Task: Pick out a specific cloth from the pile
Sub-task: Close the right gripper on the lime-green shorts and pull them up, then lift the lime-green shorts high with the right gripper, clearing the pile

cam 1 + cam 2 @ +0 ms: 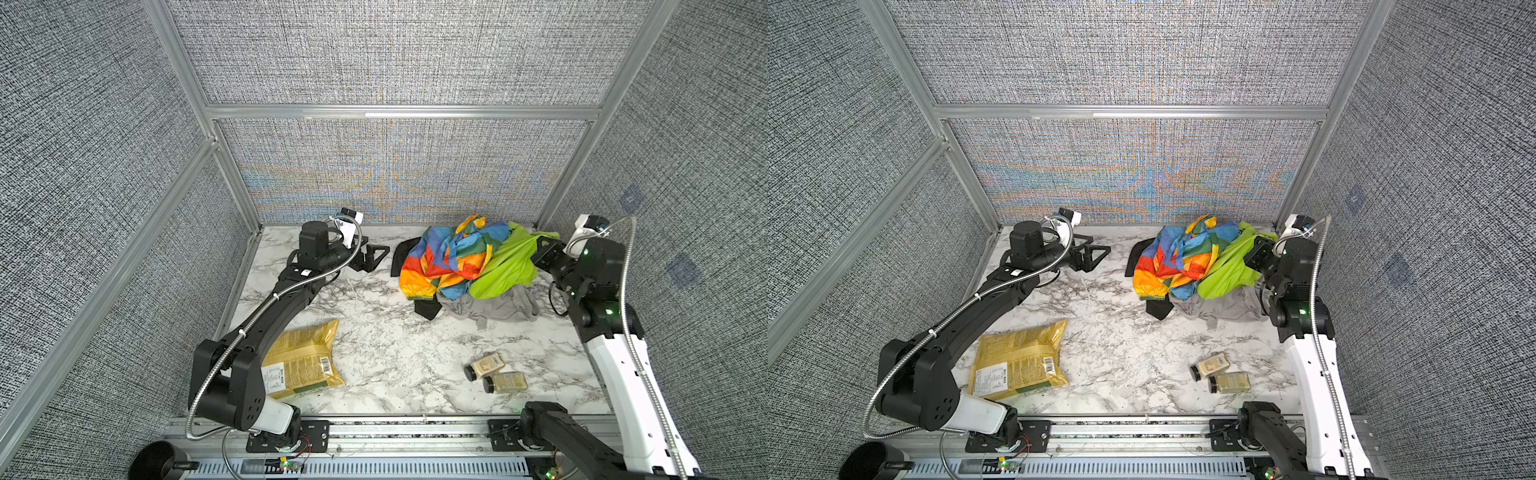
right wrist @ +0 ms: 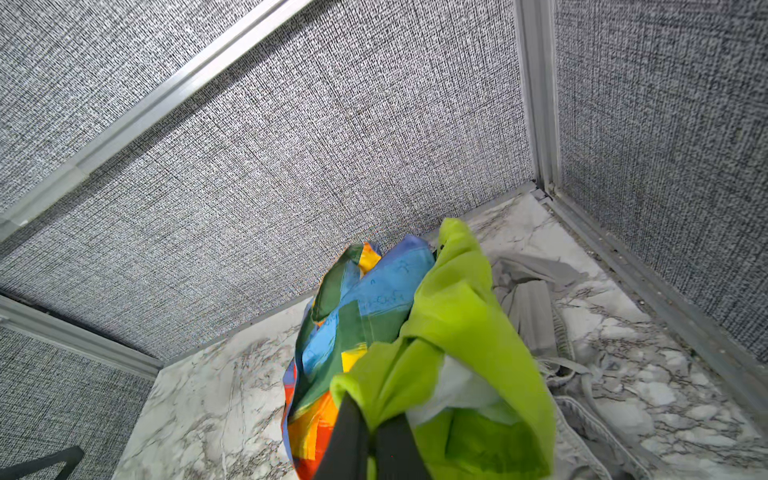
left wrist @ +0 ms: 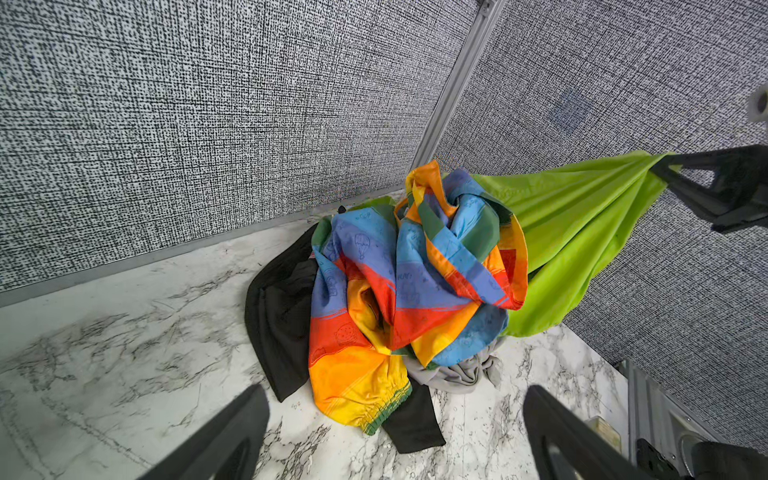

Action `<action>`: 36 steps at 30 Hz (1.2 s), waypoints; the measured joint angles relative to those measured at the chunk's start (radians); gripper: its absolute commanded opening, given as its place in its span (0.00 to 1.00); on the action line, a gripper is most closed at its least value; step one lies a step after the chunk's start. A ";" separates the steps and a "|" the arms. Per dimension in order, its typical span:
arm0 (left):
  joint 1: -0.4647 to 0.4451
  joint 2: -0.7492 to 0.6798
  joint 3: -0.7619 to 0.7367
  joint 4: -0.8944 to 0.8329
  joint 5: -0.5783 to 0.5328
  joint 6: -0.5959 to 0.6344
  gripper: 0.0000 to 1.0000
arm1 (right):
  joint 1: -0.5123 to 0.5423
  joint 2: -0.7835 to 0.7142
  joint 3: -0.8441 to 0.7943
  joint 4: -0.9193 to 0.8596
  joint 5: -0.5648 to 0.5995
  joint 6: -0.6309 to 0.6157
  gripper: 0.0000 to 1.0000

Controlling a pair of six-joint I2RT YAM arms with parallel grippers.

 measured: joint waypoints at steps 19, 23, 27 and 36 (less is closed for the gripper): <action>-0.005 -0.006 0.000 -0.001 -0.001 0.000 0.99 | 0.000 -0.043 0.239 -0.023 0.103 -0.117 0.00; -0.006 -0.006 0.000 -0.001 -0.001 0.000 0.99 | 0.000 -0.045 0.276 -0.024 0.111 -0.138 0.00; -0.007 -0.006 0.000 -0.002 -0.001 0.000 0.99 | 0.000 -0.033 0.314 -0.023 0.108 -0.138 0.00; -0.011 -0.010 0.001 -0.002 -0.002 0.001 0.99 | 0.000 0.044 0.459 0.016 0.020 -0.110 0.00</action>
